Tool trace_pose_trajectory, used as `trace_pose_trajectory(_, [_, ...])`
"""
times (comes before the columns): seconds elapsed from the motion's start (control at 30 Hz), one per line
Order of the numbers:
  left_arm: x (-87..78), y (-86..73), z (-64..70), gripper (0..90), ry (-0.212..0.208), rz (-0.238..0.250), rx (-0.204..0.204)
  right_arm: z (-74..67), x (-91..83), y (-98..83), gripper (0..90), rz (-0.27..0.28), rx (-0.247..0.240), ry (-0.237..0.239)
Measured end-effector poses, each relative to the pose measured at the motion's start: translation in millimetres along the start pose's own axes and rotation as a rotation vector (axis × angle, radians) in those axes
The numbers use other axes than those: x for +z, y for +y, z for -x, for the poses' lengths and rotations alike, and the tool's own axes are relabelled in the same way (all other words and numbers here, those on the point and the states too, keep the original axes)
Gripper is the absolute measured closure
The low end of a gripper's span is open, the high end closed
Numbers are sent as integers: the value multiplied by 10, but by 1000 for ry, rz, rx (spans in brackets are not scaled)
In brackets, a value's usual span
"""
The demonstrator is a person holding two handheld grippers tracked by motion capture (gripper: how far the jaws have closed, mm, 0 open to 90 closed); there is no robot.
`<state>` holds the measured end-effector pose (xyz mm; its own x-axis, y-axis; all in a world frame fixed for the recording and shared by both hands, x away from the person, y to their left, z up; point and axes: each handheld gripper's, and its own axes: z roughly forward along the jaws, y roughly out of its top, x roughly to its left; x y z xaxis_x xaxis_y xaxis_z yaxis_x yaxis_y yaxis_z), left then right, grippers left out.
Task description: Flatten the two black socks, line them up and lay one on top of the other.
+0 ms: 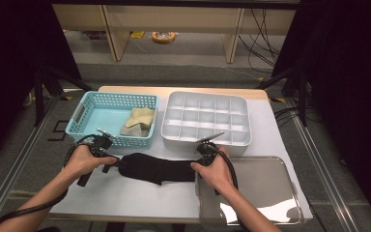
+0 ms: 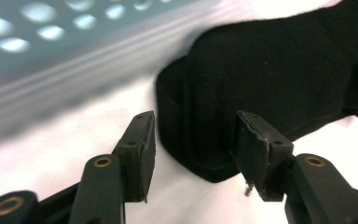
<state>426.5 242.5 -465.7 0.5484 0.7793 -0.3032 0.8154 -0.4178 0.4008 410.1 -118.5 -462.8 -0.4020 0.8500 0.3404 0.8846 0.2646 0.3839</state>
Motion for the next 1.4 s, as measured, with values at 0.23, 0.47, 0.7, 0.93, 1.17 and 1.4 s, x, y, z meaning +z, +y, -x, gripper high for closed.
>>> trace_pose_trajectory(0.23, [49,-32,89,650,90,-3,65,-44,35,-39,658,-12,-47,-15])
trace_pose_trajectory(0.47, [81,-74,215,828,131,29,96,-127,49,-101,767,-31,-19,-50])
trace_pose_trajectory(0.7, [-70,-155,156,833,68,-16,111,-126,18,-155,816,-45,-64,9])
trace_pose_trajectory(0.93, [-136,-324,219,780,35,-59,142,-281,-25,-359,810,-93,-128,51])
trace_pose_trajectory(1.17, [-270,-401,171,511,40,66,81,-273,-59,-395,742,-91,-151,39])
trace_pose_trajectory(1.4, [-297,-409,245,439,51,174,66,-283,-168,-354,686,-8,-121,16])
